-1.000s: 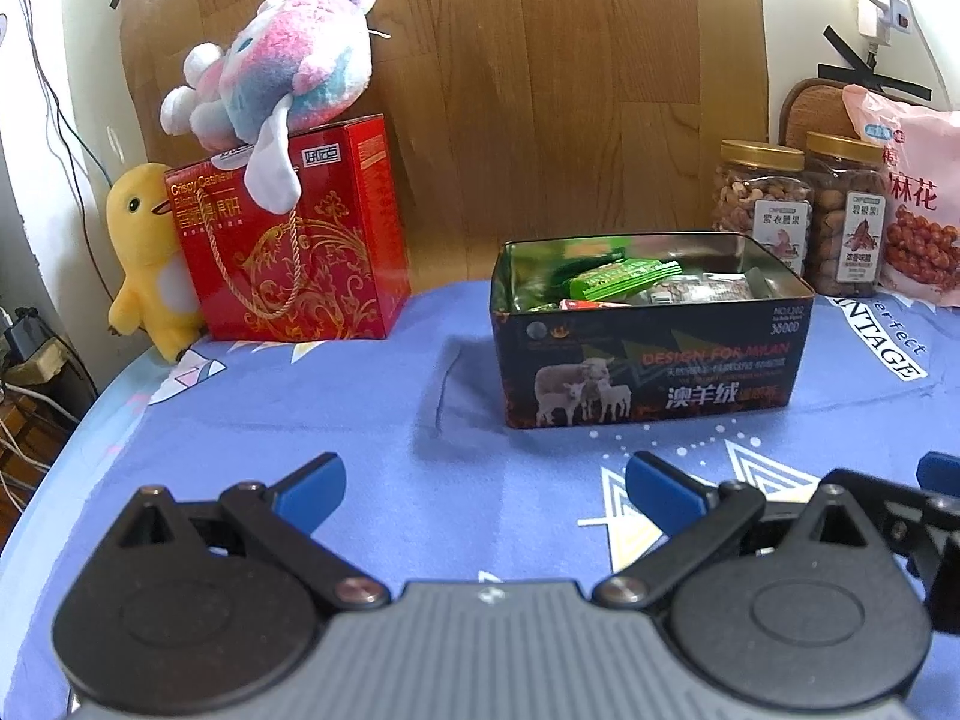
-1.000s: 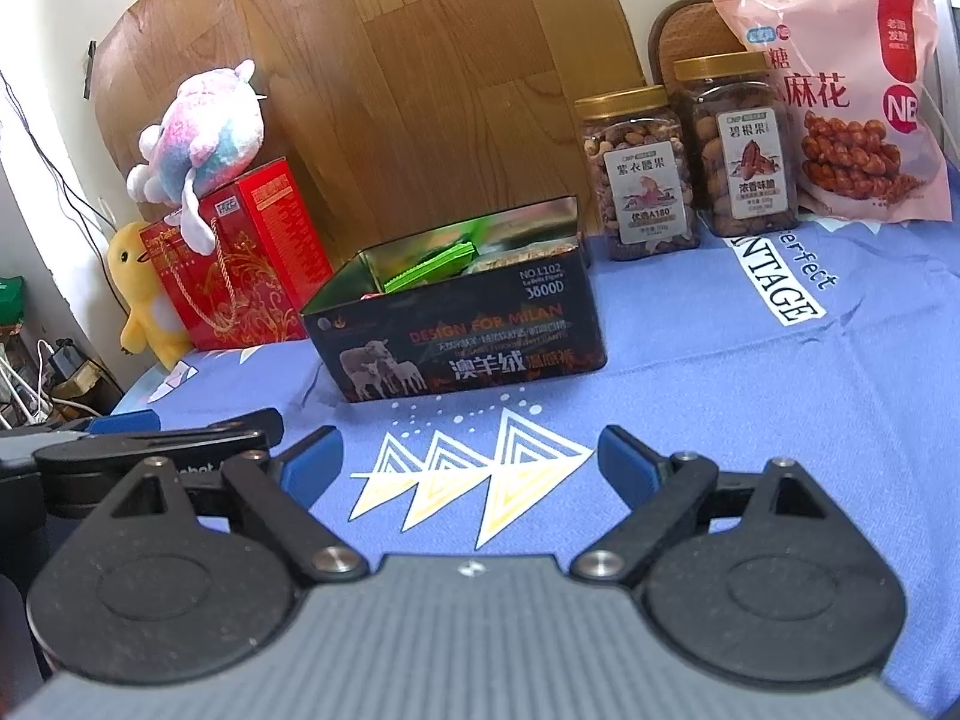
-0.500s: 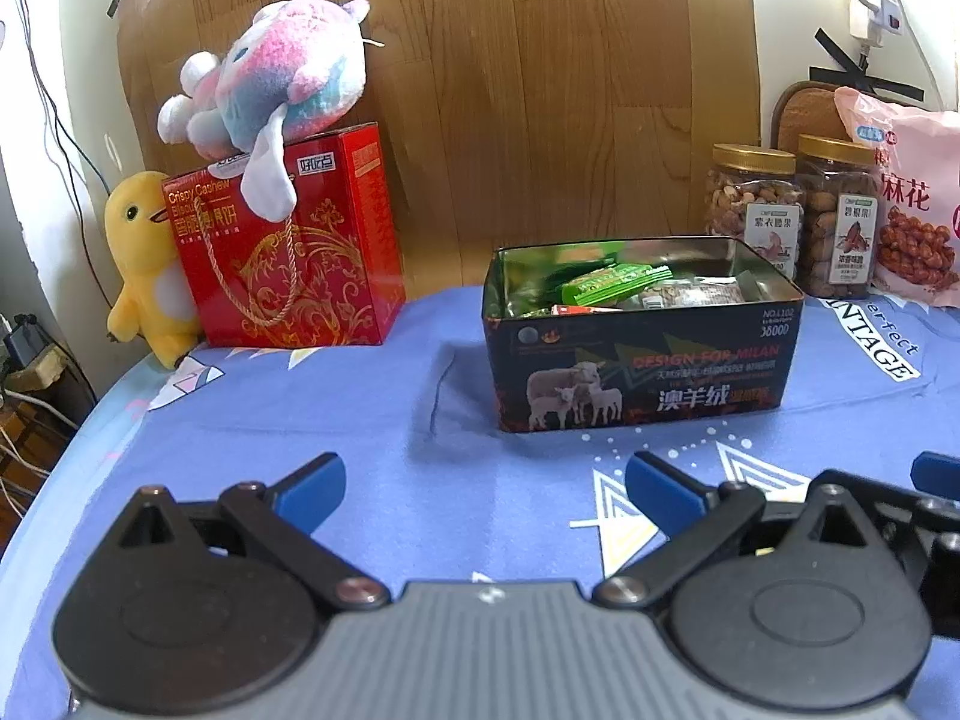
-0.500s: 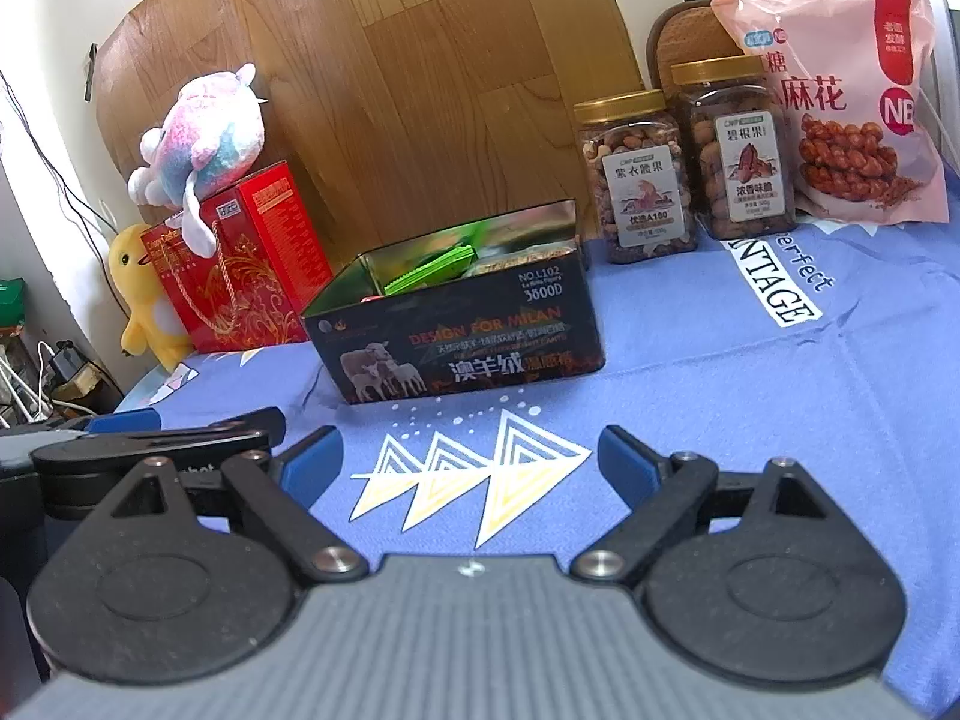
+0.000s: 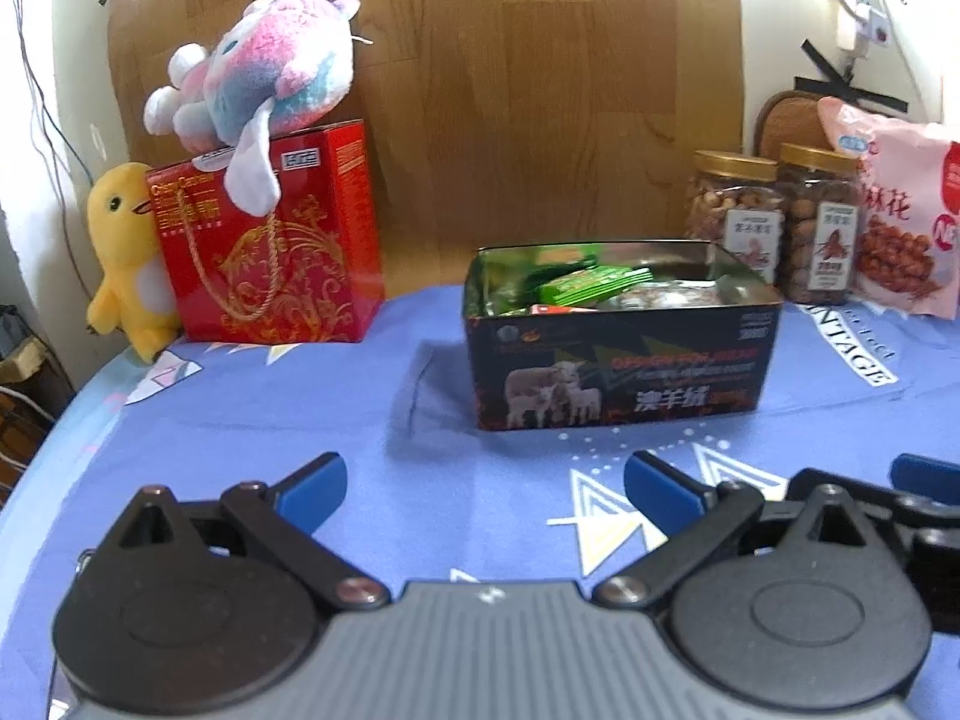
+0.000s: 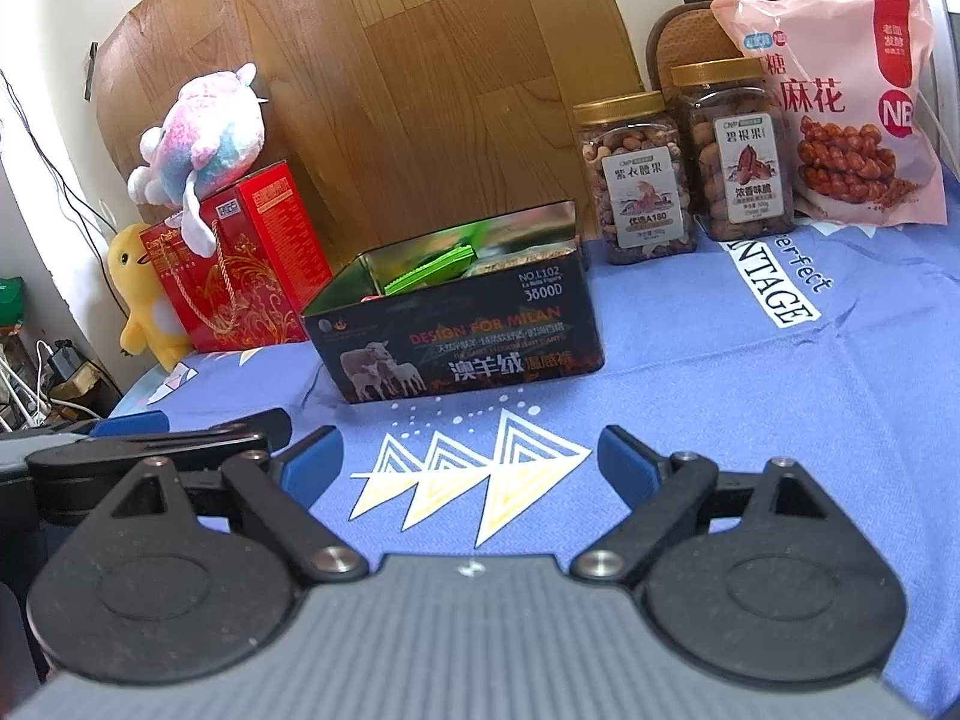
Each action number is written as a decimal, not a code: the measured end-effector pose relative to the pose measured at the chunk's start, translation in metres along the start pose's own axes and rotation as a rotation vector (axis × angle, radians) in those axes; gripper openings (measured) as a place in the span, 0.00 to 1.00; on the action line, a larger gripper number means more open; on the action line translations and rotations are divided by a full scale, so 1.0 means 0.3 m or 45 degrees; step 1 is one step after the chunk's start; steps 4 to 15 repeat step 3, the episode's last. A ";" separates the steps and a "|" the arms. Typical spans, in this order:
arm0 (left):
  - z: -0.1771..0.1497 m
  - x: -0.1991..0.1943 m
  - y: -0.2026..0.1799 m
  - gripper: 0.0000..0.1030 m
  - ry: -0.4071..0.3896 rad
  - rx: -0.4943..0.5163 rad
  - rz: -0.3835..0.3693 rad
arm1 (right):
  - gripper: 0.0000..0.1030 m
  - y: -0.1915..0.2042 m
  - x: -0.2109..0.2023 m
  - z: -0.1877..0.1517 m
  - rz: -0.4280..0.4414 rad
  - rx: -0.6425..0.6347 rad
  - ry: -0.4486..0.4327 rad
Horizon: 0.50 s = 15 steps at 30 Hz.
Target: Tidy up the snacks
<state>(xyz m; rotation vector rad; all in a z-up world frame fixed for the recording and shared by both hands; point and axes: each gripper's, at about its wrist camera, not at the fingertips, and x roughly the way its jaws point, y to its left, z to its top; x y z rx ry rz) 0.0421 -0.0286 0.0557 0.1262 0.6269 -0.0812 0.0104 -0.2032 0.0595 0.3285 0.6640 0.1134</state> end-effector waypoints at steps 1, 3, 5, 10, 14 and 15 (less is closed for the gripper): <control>0.000 -0.002 -0.003 0.99 -0.005 0.007 0.002 | 0.91 0.000 0.000 0.000 0.000 0.000 0.000; 0.000 -0.004 -0.012 1.00 -0.013 0.026 0.011 | 0.91 0.000 -0.001 -0.001 -0.002 0.000 -0.003; 0.000 -0.004 -0.012 1.00 -0.013 0.026 0.011 | 0.91 0.000 -0.001 -0.001 -0.002 0.000 -0.003; 0.000 -0.004 -0.012 1.00 -0.013 0.026 0.011 | 0.91 0.000 -0.001 -0.001 -0.002 0.000 -0.003; 0.000 -0.004 -0.012 1.00 -0.013 0.026 0.011 | 0.91 0.000 -0.001 -0.001 -0.002 0.000 -0.003; 0.000 -0.004 -0.012 1.00 -0.013 0.026 0.011 | 0.91 0.000 -0.001 -0.001 -0.002 0.000 -0.003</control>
